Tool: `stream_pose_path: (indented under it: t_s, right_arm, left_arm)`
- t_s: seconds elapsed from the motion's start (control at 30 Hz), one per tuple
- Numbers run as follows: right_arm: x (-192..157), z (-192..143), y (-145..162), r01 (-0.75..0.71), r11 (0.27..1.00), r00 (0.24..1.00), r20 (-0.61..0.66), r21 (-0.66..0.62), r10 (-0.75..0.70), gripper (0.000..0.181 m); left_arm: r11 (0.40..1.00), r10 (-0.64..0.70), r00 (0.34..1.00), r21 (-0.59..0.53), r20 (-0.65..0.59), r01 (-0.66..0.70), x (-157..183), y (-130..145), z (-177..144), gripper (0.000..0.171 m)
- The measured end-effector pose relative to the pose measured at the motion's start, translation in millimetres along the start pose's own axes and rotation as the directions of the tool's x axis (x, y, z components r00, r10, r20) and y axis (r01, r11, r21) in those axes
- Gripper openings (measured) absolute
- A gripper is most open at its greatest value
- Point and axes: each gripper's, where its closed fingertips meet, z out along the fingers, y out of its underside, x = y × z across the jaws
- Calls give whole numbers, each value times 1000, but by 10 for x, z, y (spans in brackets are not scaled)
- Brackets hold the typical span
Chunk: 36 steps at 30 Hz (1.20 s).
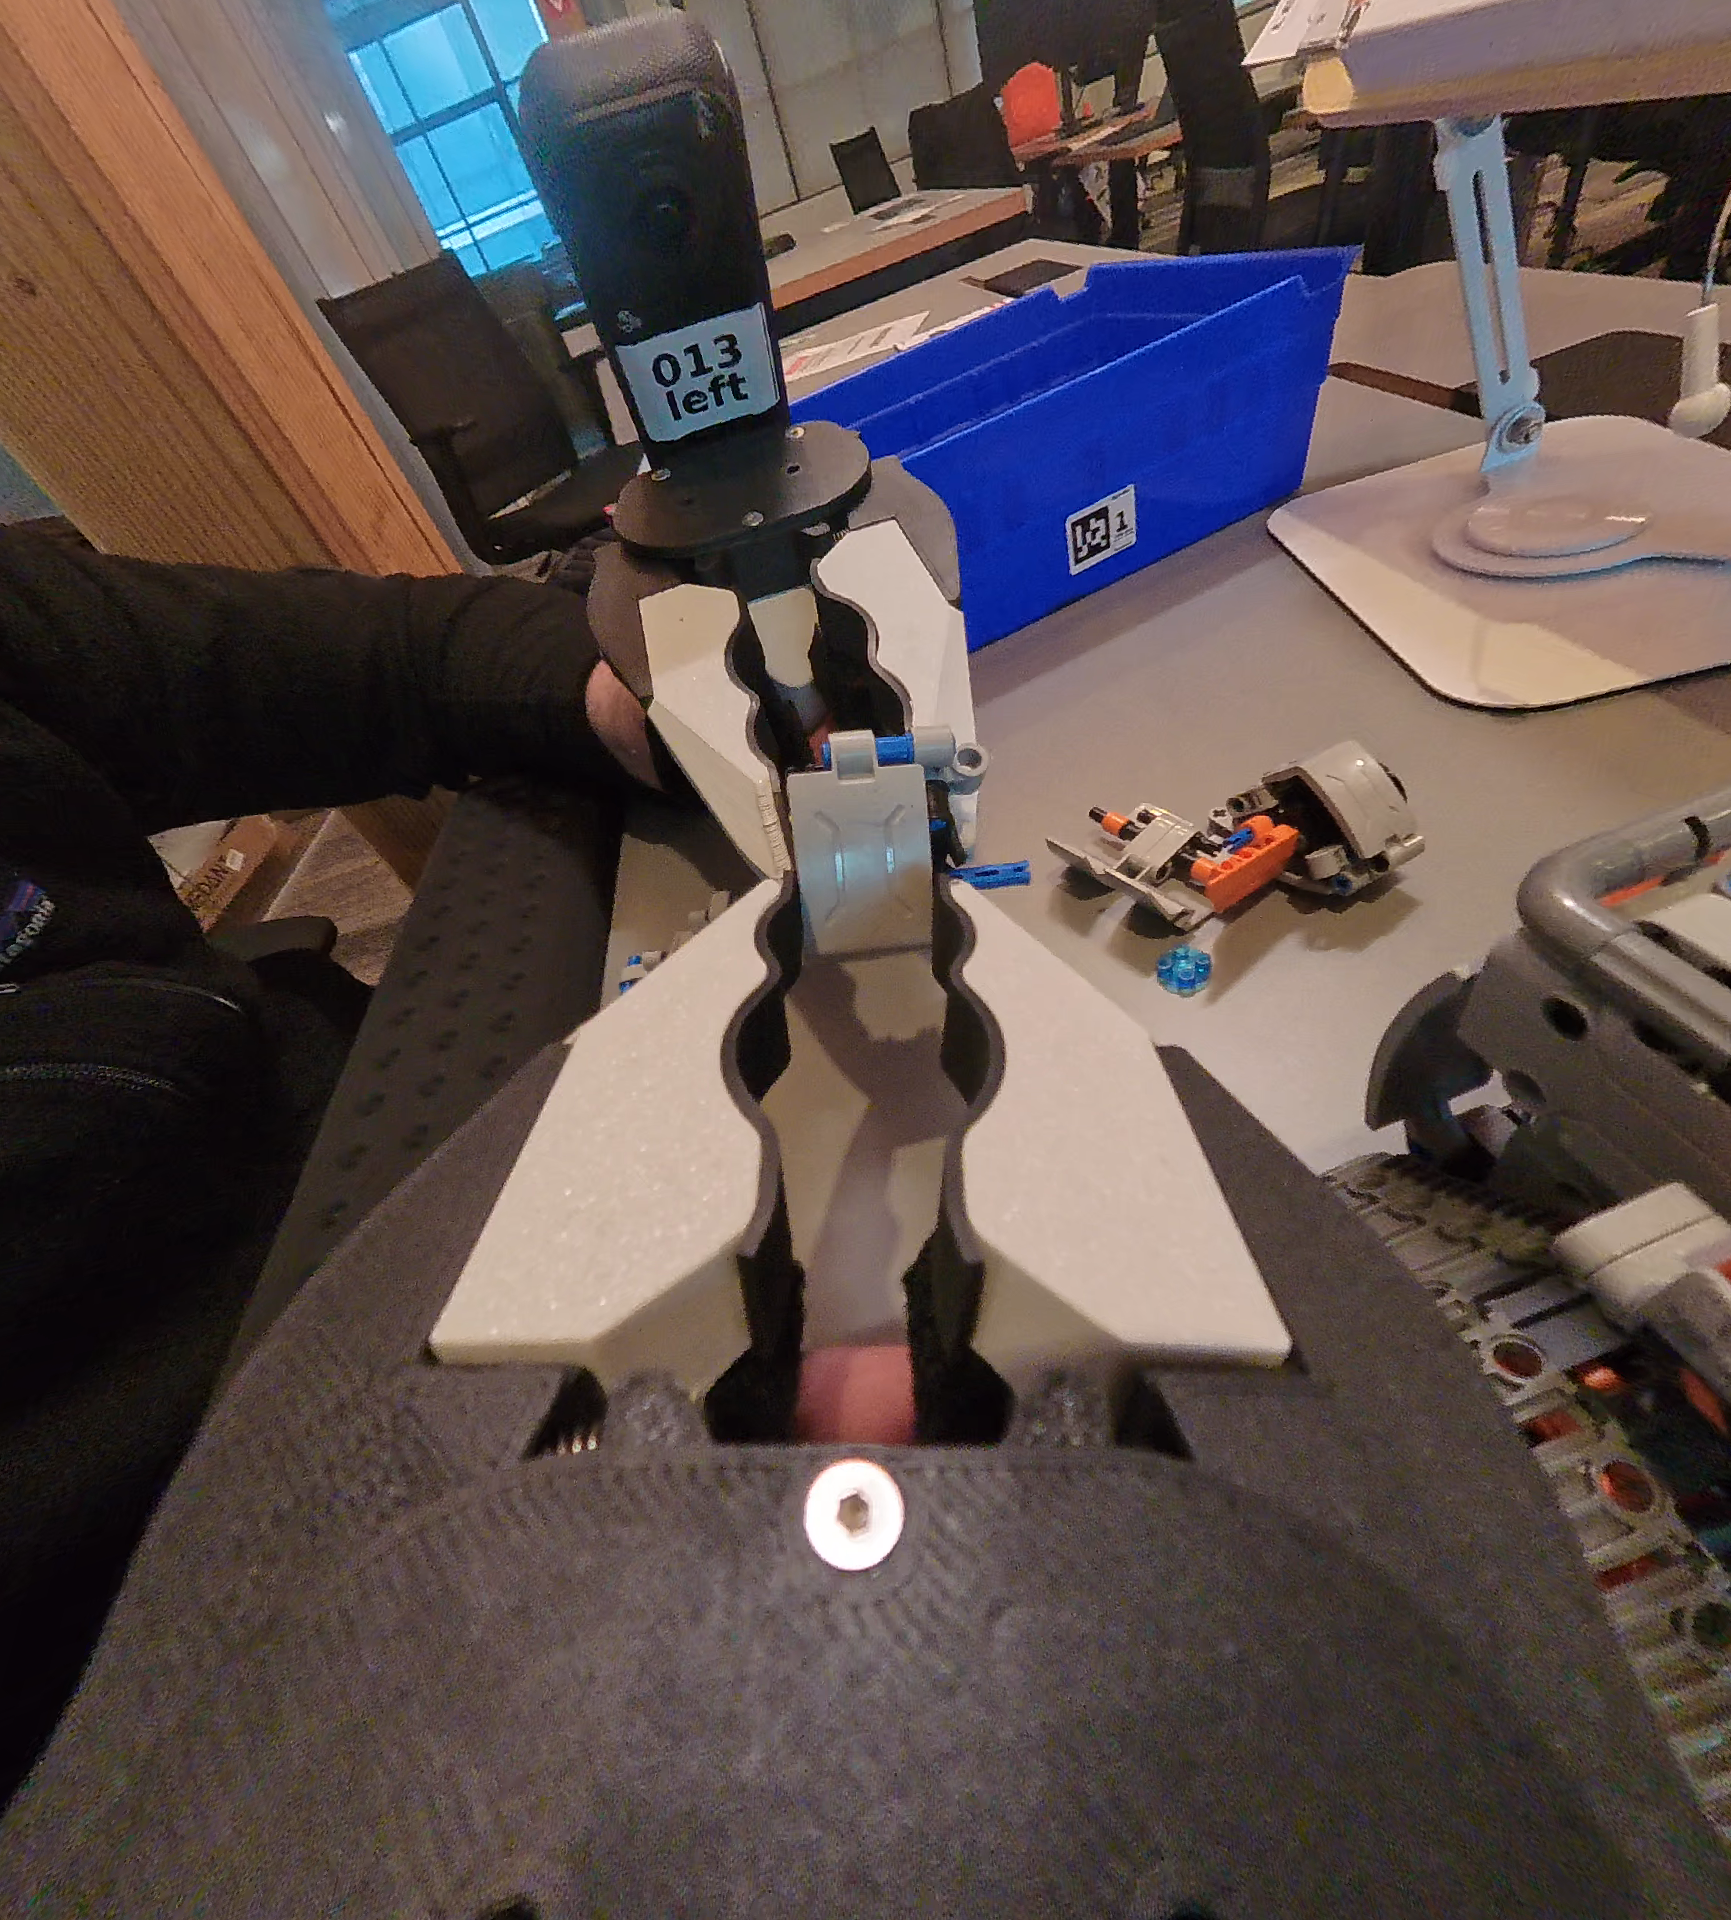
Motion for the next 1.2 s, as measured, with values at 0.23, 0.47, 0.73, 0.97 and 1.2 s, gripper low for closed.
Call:
stream_pose_path:
  t_s: [0.23, 0.47, 0.73, 0.97, 1.2]
  right_arm:
    - [-34, -15, 6, -16, 1000, 999, 39, -2, 16, 22]
    - [-22, 13, -28, 251, 966, 956, -139, -64, -258, 22]
    - [-82, 15, -32, 431, 896, 884, -153, -103, -443, 22]
    - [-108, 34, 42, 617, 750, 731, -179, -240, -659, 55]
    - [-199, 47, 123, 684, 663, 658, -136, -305, -741, 30]
  left_arm:
    - [995, 99, 995, -28, 31, -98, 35, 0, 3, 27]
    - [996, 85, 994, -15, 69, -84, -2, -23, -20, 27]
    - [964, 263, 956, -64, 132, -256, 51, -68, -55, 27]
    - [744, 666, 722, -235, 188, -626, 163, -30, -28, 27]
    - [626, 778, 606, -296, 167, -722, 200, 35, -2, 27]
